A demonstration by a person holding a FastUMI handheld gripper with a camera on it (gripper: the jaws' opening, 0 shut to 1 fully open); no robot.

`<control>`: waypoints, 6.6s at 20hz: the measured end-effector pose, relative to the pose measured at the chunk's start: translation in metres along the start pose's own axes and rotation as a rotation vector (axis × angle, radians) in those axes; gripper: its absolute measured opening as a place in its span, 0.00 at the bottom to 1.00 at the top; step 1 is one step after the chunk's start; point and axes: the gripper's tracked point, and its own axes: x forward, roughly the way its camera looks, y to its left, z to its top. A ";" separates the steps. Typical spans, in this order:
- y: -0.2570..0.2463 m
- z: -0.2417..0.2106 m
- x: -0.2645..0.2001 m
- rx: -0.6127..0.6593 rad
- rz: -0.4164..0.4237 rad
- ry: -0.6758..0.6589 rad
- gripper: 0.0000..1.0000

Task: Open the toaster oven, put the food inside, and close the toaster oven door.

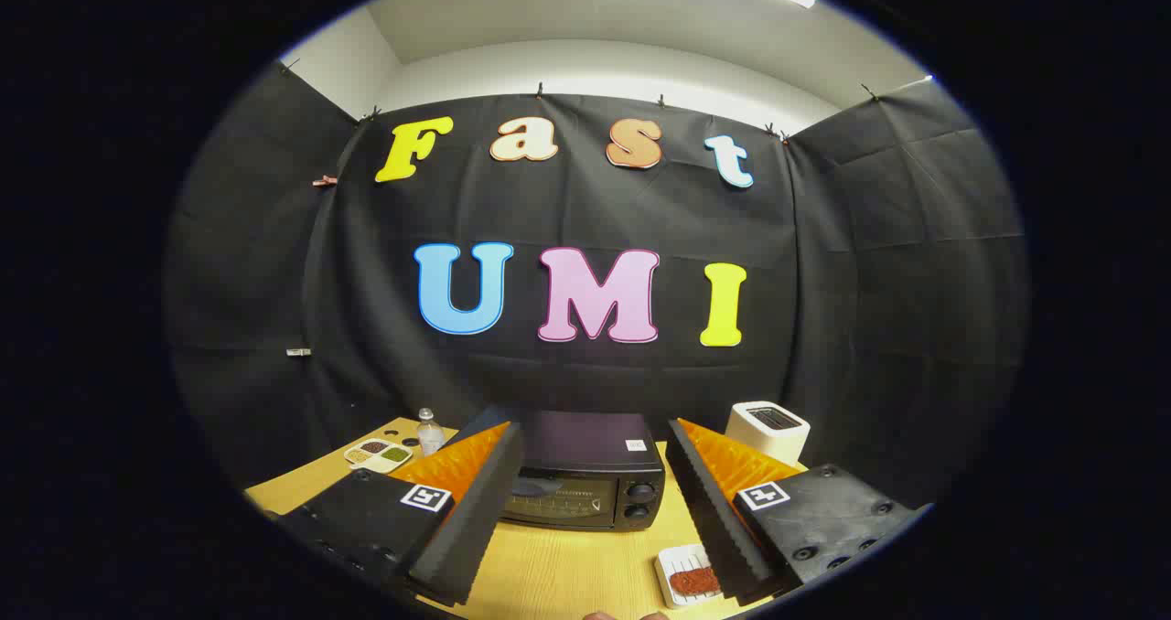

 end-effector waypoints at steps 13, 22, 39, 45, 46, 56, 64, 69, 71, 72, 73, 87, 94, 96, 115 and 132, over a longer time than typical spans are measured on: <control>0.015 -0.013 0.007 0.007 0.022 0.042 0.97; 0.027 -0.019 0.021 -0.004 0.041 0.076 0.97; 0.059 -0.108 0.144 0.031 0.082 0.284 0.98; 0.078 -0.162 0.173 0.012 0.100 0.381 0.98; 0.079 -0.171 0.176 0.015 0.095 0.402 0.98; 0.088 -0.197 0.178 0.067 0.073 0.461 0.98; 0.089 -0.210 0.130 0.088 0.101 0.524 0.98; 0.089 -0.223 0.102 0.052 0.138 0.531 0.98; 0.090 -0.231 0.089 0.055 0.137 0.552 0.98; 0.090 -0.234 0.084 0.055 0.137 0.563 0.97; 0.091 -0.239 0.079 0.056 0.137 0.575 0.97; 0.061 -0.287 0.013 0.052 0.117 0.741 0.99; -0.011 -0.204 0.004 0.019 0.055 0.589 0.99; -0.034 -0.182 0.003 0.028 0.036 0.556 0.99; -0.188 -0.267 0.001 0.241 0.207 0.904 0.99; -0.184 -0.313 -0.009 0.619 0.278 1.155 0.20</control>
